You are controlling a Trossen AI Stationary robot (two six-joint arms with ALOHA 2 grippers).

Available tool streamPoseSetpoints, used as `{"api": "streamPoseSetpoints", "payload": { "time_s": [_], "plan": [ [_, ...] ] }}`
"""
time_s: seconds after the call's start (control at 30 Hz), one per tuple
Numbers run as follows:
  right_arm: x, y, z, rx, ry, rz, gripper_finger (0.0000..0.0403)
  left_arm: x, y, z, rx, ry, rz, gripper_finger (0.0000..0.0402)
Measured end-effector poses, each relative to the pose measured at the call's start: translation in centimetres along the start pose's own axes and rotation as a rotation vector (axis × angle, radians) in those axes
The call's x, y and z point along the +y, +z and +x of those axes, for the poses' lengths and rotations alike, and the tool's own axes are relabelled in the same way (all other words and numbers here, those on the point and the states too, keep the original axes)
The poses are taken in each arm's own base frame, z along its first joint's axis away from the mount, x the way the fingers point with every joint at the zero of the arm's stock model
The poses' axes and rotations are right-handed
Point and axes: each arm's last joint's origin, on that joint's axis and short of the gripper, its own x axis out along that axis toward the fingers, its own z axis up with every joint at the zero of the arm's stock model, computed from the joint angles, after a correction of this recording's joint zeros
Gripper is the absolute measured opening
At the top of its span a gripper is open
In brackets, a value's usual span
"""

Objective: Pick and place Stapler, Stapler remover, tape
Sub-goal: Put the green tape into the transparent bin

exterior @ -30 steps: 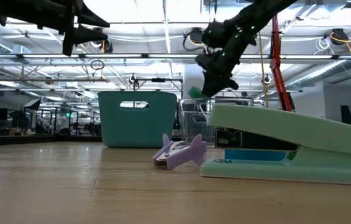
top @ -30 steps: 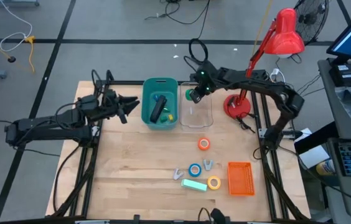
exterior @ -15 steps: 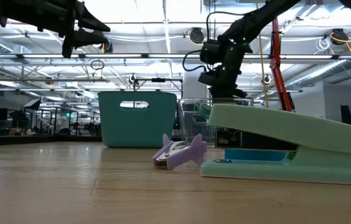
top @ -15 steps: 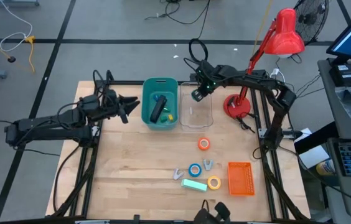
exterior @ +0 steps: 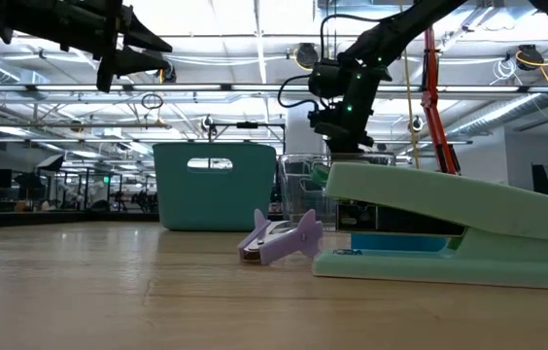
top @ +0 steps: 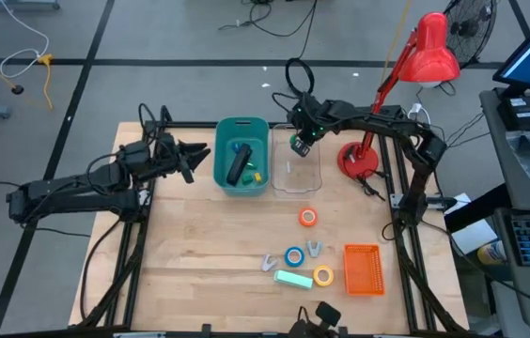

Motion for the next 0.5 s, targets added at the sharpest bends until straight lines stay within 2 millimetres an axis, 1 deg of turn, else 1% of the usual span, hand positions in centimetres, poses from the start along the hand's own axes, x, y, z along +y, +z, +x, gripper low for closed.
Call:
{"api": "streamPoseSetpoints", "payload": {
  "time_s": [0.2, 0.4, 0.5],
  "plan": [
    [0.4, 0.1, 0.1, -0.006, -0.012, -0.084, 0.0034, 0.0, 0.0, 0.0, 0.0, -0.001, 0.001, 0.0157],
    [1.7, -0.5, 3.0, 0.088, -0.019, -0.177, 0.0034, 0.0, 0.0, 0.0, 0.002, 0.0, 0.006, 0.0157],
    [2.2, -0.4, 3.4, 0.088, -0.061, -0.217, 0.0035, 0.0, 0.0, 0.1, 0.004, 0.001, 0.005, 0.0157]
  ]
}}
